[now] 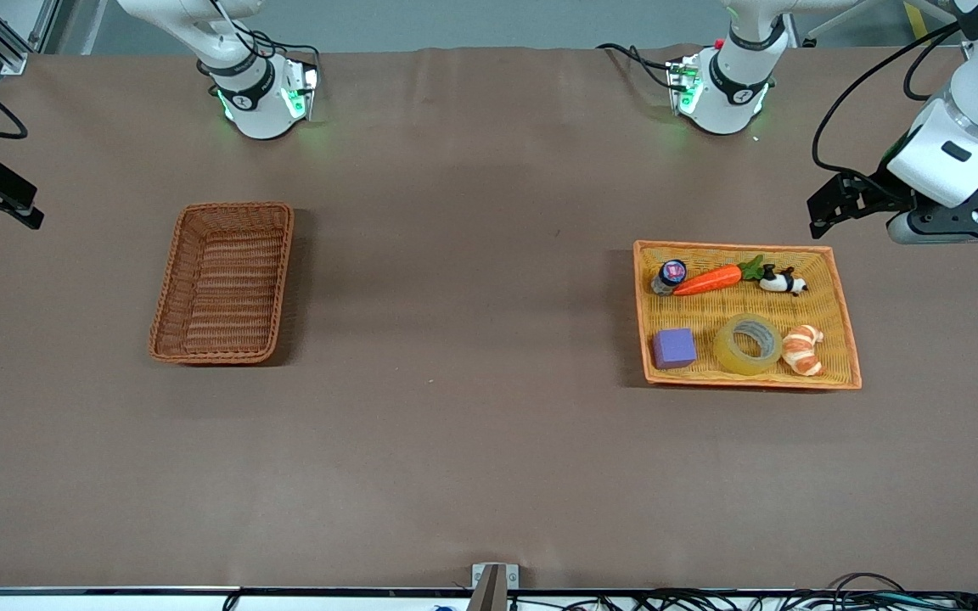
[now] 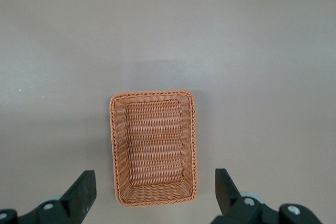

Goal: Move tape to another basket
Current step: 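Move the left gripper over the orange tray toward the yellow tape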

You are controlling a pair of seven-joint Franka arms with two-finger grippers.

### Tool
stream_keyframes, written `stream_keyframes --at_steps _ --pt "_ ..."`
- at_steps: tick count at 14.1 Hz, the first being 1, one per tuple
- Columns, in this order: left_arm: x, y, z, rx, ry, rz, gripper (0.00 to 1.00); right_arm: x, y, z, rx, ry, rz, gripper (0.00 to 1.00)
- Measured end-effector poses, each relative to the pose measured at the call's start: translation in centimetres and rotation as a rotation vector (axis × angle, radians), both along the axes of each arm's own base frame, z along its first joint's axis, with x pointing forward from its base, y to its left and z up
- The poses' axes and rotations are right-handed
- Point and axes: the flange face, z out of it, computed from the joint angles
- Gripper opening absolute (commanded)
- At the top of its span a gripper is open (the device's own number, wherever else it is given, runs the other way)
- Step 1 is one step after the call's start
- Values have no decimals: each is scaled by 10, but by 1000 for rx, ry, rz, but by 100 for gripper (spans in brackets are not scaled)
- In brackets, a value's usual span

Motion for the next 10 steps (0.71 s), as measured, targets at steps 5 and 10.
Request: stream_keyframes --at_steps 5,10 --pt "0 0 0 0 -1 0 98 0 1 0 0 0 1 100" --pt "4 5 -8 0 19 46 95 0 0 0 0 1 0 100"
